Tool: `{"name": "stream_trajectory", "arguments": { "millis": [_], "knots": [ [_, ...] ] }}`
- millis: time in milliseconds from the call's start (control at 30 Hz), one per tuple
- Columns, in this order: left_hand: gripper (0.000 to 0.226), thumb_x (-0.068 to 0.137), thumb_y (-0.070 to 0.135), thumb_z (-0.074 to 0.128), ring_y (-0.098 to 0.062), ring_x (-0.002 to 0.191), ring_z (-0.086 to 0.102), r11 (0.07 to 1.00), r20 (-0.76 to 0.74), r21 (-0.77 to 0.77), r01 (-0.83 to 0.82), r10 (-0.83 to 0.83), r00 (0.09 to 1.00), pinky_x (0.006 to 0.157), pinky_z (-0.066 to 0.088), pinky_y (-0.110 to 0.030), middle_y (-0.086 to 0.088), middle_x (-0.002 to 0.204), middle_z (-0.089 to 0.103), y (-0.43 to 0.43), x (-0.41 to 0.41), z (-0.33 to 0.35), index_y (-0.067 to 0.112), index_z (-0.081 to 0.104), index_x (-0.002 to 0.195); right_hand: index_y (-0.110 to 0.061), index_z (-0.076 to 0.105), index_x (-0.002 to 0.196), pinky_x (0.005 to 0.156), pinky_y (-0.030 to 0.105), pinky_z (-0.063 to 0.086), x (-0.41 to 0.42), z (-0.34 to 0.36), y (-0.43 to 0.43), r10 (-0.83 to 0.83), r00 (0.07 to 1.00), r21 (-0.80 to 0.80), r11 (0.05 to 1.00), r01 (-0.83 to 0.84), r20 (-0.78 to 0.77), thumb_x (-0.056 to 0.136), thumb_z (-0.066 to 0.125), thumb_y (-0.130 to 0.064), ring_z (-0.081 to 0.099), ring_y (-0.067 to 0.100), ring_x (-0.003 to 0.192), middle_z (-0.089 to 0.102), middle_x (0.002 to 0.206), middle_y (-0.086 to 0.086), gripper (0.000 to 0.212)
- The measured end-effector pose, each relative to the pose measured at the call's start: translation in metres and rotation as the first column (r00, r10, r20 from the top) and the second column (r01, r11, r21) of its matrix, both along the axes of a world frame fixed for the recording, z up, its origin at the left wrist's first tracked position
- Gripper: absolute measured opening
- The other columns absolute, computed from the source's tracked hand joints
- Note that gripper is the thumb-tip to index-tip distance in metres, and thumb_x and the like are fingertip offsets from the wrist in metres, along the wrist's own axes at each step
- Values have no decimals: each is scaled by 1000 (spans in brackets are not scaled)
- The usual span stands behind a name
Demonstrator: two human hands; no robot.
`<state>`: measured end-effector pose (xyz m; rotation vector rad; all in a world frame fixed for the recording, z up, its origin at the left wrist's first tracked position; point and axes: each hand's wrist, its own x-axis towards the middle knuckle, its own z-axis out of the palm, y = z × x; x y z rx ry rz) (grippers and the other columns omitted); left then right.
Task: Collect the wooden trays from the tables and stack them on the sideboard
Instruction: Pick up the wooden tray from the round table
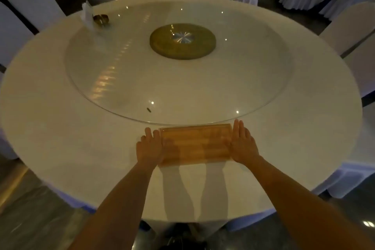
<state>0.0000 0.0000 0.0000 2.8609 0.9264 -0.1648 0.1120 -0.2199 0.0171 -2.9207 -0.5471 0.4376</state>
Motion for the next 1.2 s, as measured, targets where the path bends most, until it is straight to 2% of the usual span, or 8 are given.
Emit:
{"name": "stream_trajectory", "arguments": {
  "millis": [100, 233, 467, 567, 700, 833, 1033, 1200],
  "knots": [
    [47, 98, 41, 28, -32, 110, 57, 986, -67, -130, -102, 94, 993, 89, 48, -40, -15, 135, 40, 6, 7, -7, 8, 40, 129, -5, -4, 148, 108, 44, 32, 5, -9, 4, -97, 991, 42, 994, 101, -90, 95, 34, -41, 26, 34, 139, 14, 156, 17, 74],
    [49, 99, 41, 24, -34, 114, 56, 971, -164, -189, -147, 117, 980, 91, 46, -42, -15, 132, 43, 14, 9, -24, 7, 42, 128, -2, 4, 148, 108, 46, 31, 10, -30, 9, -225, 949, 90, 964, 250, -222, 96, 36, -35, 33, 37, 133, 29, 147, 21, 70],
    [54, 99, 44, 21, -33, 114, 56, 967, -244, -209, -145, 92, 965, 93, 46, -42, -15, 127, 49, 14, 13, -46, 6, 47, 127, 2, 39, 129, 96, 48, 39, 19, -51, 14, -313, 937, 71, 942, 327, -156, 93, 41, -21, 42, 40, 121, 42, 132, 25, 42],
    [54, 99, 43, 21, -33, 111, 57, 966, -226, -222, -135, 84, 971, 91, 46, -42, -16, 124, 50, 14, 16, -51, 6, 48, 126, 6, 40, 125, 96, 46, 40, 25, -59, 13, -353, 927, 49, 931, 361, -130, 96, 36, -26, 41, 40, 121, 43, 131, 26, 44],
    [52, 100, 40, 21, -34, 109, 58, 968, -201, -227, -110, 64, 977, 88, 47, -41, -17, 122, 52, 15, 18, -55, 3, 48, 124, 6, 36, 131, 102, 46, 36, 28, -71, 16, -442, 871, 51, 886, 462, -216, 96, 35, -31, 38, 39, 125, 40, 136, 25, 51],
    [49, 100, 40, 24, -33, 105, 60, 975, -161, -216, -44, 9, 987, 85, 49, -40, -16, 120, 52, 15, 13, -59, 3, 48, 120, 0, 35, 135, 104, 46, 33, 29, -72, 22, -570, 764, 73, 785, 615, -304, 93, 41, -39, 35, 37, 128, 37, 139, 21, 58],
    [51, 99, 42, 24, -33, 107, 59, 974, -158, -227, 0, -37, 987, 88, 48, -40, -18, 119, 56, 22, 20, -56, 2, 49, 120, -4, 38, 134, 103, 42, 34, 27, -68, 14, -640, 609, 94, 649, 755, -469, 87, 48, -41, 39, 34, 126, 41, 139, 18, 60],
    [49, 100, 39, 24, -37, 100, 62, 967, -72, -254, 24, -43, 996, 83, 49, -41, -21, 109, 64, 23, 30, -50, 0, 50, 113, -7, 41, 130, 99, 40, 36, 18, -63, -1, -662, 545, 147, 558, 817, -515, 84, 53, -42, 46, 34, 120, 52, 132, 16, 59]
  ]
}}
